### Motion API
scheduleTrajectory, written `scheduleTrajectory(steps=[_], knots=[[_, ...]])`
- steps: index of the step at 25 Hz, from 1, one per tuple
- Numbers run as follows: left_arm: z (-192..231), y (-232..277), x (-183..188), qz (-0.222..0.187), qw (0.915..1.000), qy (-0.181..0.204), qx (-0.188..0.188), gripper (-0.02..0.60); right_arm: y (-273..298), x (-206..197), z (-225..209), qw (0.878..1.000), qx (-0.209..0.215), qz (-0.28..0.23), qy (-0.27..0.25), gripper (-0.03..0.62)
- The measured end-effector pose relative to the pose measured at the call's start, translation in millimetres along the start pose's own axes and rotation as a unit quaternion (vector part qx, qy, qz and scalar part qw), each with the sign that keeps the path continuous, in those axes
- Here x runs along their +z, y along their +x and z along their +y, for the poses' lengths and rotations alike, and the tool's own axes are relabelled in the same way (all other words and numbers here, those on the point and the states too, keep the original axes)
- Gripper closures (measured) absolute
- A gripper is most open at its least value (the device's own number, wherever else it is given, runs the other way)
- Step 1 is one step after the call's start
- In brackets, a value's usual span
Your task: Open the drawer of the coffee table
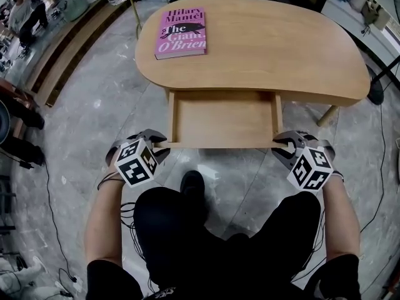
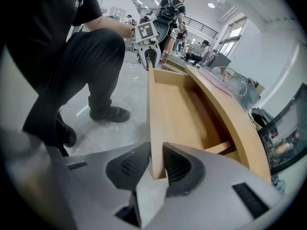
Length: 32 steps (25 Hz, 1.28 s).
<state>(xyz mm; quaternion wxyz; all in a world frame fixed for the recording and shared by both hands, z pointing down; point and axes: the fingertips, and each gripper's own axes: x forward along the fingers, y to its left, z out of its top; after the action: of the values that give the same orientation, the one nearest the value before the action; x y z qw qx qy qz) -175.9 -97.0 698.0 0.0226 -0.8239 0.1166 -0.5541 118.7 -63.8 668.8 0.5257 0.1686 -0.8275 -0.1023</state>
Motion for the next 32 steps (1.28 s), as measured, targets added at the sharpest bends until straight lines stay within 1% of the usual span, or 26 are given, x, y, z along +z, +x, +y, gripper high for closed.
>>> scheduleTrajectory(steps=[8,17,21,27,29,32], knots=[[-13.6,0.5,-4.4,0.009,0.9997,0.003,-0.021,0.468,-0.2,-1.4,13.1,1.000,0.006,0.001,0.001,0.505],[-22.3,0.8,-7.3,0.004,0.9993,-0.012,-0.035,0.466,0.0,-1.8,24.0,1.000,0.019,0.003,0.003,0.510],[-29.1,2.3,-10.8,0.013,0.9987,-0.011,-0.048,0.466,1.2,-1.8,32.4,0.999,0.036,0.005,-0.002,0.514],[-32.1,4.1,-13.1,0.011,0.9986,-0.016,-0.050,0.466,2.5,-2.2,36.6,0.999,0.036,0.000,0.003,0.514],[-32.2,3.8,-13.1,0.015,0.9985,-0.013,-0.050,0.466,2.6,-1.8,36.8,0.999,0.039,0.003,0.002,0.516],[-36.3,3.7,-17.0,0.036,0.9983,0.006,-0.046,0.468,3.6,-0.6,43.3,0.999,0.053,0.002,-0.002,0.517]])
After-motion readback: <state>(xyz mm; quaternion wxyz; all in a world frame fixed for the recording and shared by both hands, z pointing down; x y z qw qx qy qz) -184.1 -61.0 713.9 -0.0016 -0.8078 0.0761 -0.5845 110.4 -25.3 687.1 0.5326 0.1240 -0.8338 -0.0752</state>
